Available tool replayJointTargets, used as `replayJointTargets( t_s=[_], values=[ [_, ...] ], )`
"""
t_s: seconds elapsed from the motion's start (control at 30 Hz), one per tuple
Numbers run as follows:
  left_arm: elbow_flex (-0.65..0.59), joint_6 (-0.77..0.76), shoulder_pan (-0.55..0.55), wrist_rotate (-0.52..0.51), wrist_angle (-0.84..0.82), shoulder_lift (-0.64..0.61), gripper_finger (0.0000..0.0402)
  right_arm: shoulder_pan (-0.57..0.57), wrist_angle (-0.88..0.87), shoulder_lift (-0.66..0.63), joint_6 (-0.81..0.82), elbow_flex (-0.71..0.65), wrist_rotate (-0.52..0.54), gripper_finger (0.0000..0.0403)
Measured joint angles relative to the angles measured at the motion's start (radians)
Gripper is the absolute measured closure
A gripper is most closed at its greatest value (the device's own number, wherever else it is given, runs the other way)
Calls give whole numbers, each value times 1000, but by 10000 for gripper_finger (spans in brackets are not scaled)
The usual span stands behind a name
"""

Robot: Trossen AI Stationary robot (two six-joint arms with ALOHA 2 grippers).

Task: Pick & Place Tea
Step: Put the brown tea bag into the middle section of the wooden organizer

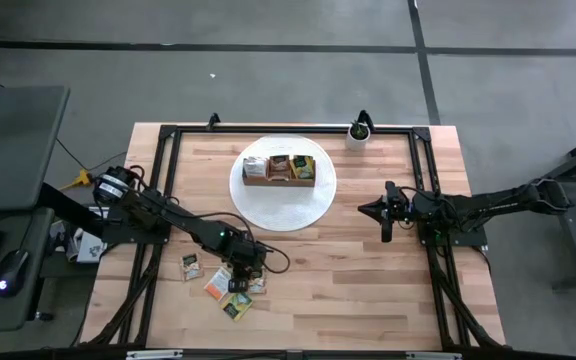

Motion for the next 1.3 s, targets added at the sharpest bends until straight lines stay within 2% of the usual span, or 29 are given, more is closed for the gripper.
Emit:
replayJointTargets(
  t_s=[0.47, 0.83, 0.97, 1.3],
  values=[
    [-1, 2, -9, -72, 1, 3, 189, 0, 0, 0, 0, 0, 0, 391],
    [1, 3, -33, -134, 18, 59, 193, 0, 0, 0, 0, 0, 0, 391],
    [0, 9, -32, -138, 21, 60, 227, 0, 0, 0, 0, 0, 0, 391],
    [-1, 17, -29, -131, 31, 62, 352, 0, 0, 0, 0, 0, 0, 391]
  ],
)
